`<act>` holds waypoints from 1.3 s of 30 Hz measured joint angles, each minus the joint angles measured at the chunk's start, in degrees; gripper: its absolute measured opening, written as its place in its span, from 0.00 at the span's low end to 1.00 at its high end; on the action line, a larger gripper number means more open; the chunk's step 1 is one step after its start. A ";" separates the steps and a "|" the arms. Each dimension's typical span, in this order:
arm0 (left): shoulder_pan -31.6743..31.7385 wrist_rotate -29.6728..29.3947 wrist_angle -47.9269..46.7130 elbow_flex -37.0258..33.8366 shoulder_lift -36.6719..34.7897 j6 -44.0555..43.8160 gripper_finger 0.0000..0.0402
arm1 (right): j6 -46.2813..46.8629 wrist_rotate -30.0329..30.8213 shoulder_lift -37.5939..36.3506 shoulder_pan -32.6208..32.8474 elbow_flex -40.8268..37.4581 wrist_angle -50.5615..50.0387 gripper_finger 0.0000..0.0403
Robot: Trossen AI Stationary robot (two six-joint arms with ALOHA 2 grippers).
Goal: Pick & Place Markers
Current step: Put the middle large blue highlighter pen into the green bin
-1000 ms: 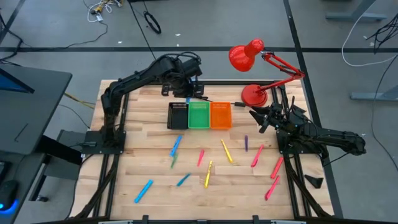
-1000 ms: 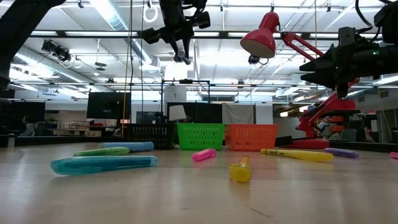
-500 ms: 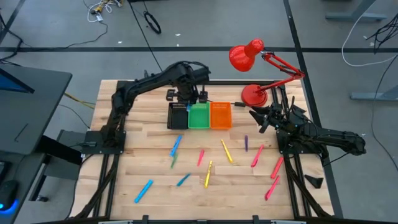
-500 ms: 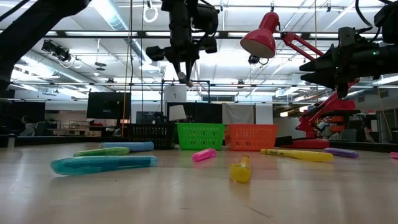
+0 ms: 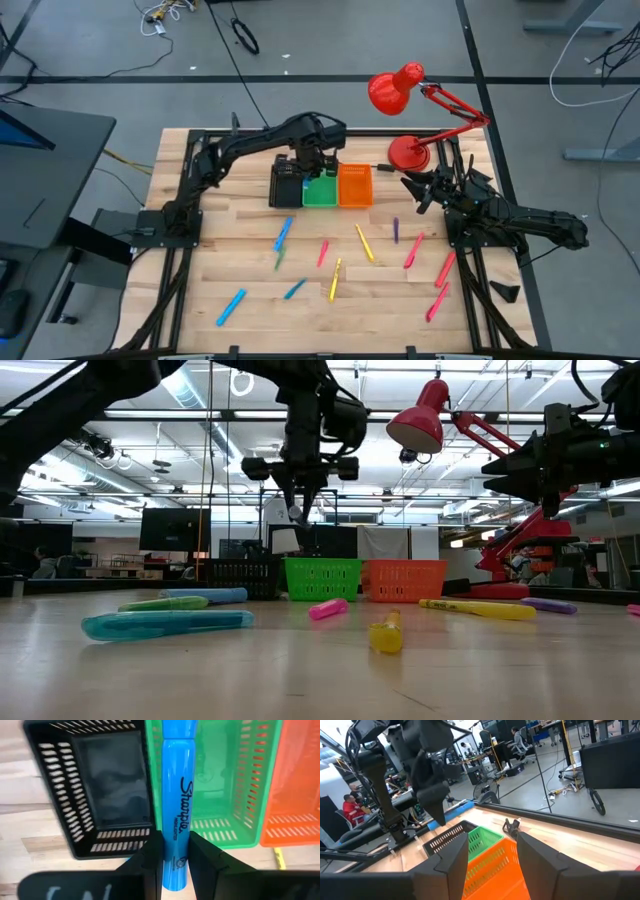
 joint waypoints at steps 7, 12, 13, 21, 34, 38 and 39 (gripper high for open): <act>-0.98 0.54 3.05 -0.06 3.30 -1.68 0.17 | 0.00 0.02 -0.01 -0.01 -0.01 0.00 0.42; -1.17 0.79 4.64 -0.04 5.72 -2.31 0.17 | 0.00 0.02 -0.01 0.01 -0.01 -0.01 0.42; -1.23 1.05 4.63 -0.04 6.00 -2.28 0.17 | 0.00 0.00 -0.01 -0.01 0.00 -0.04 0.42; -1.63 1.51 4.59 -0.04 8.68 -2.01 0.17 | 0.00 -0.02 -0.01 -0.01 -0.01 -0.17 0.42; -1.93 0.85 4.96 -0.04 9.38 -4.86 0.29 | 0.00 0.00 -0.01 -0.01 0.00 -0.08 0.42; -1.91 0.82 4.99 -0.04 9.38 -4.82 0.50 | 0.00 0.00 -0.01 -0.01 0.00 -0.04 0.42; -1.91 0.81 4.99 -0.03 9.38 -4.82 0.54 | 0.00 0.00 -0.01 -0.01 0.00 -0.04 0.42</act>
